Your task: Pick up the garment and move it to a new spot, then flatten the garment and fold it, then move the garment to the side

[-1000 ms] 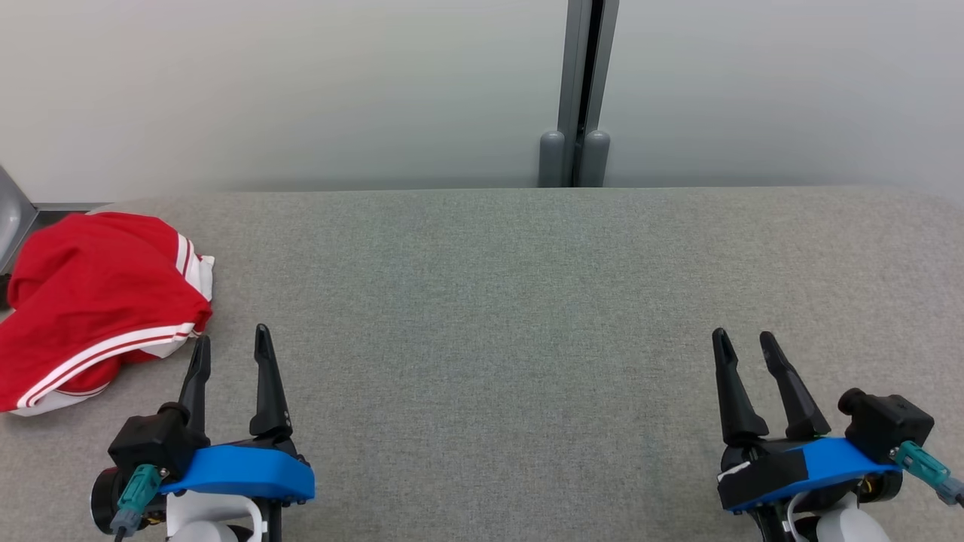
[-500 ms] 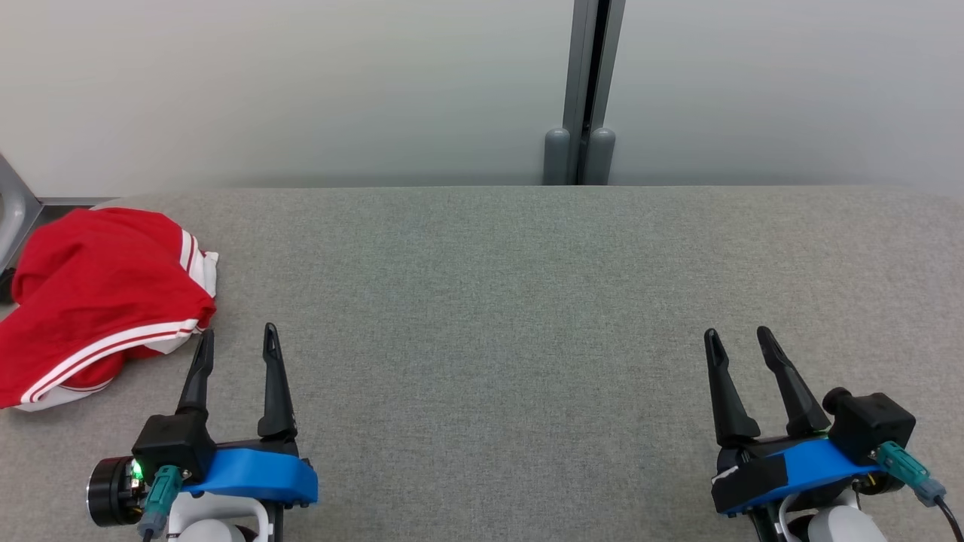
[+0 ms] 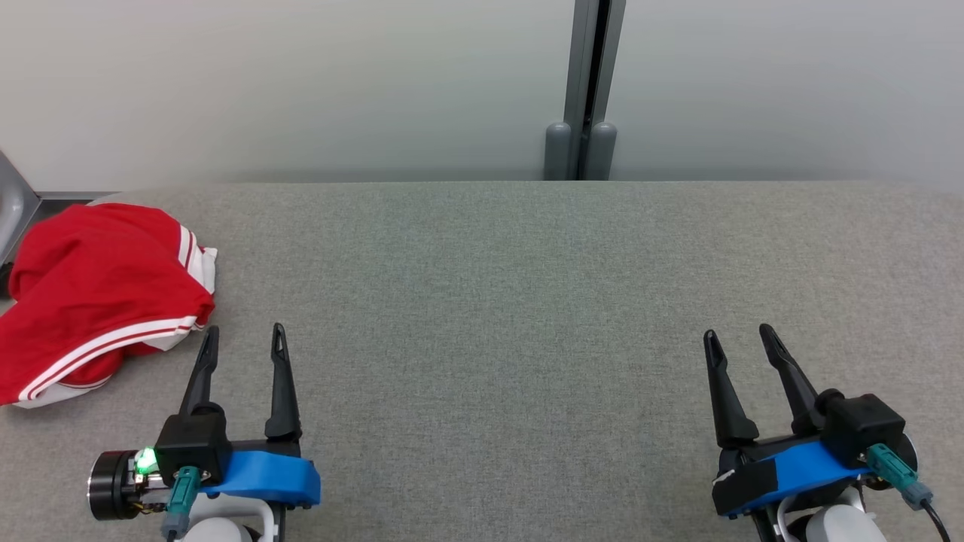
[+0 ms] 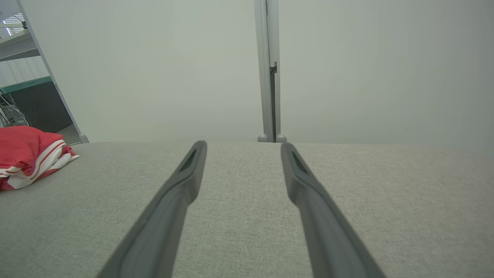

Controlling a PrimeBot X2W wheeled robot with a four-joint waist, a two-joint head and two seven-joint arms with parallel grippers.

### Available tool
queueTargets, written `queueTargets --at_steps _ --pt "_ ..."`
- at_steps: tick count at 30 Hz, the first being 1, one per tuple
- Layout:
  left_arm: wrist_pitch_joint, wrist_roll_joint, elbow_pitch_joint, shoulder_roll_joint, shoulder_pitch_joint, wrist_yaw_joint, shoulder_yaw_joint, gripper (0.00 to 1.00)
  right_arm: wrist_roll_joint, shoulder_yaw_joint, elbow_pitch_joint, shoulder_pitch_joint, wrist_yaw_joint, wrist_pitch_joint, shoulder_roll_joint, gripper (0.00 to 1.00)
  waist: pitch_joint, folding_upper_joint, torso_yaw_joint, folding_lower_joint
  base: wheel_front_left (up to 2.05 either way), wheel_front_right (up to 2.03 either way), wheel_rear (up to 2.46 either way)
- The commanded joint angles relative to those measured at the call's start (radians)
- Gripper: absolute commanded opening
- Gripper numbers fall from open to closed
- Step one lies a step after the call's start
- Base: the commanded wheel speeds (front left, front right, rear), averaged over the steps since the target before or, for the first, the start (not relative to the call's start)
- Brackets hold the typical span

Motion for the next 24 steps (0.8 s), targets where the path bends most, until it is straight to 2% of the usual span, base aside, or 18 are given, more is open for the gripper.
queueTargets --at_steps 1,24 --pt "-0.009 0.021 0.003 0.004 -0.014 0.002 0.0 1.0 -0.023 0.001 0.005 -0.014 0.0 -0.009 -0.007 1.0 0.002 0.0 0.001 0.0 0.0 0.0 0.0" --pt "-0.011 0.018 0.023 0.003 -0.026 0.01 -0.01 1.0 -0.024 0.001 0.035 -0.019 0.0 -0.011 -0.007 1.0 0.013 0.0 0.008 0.0 0.0 0.0 0.0"
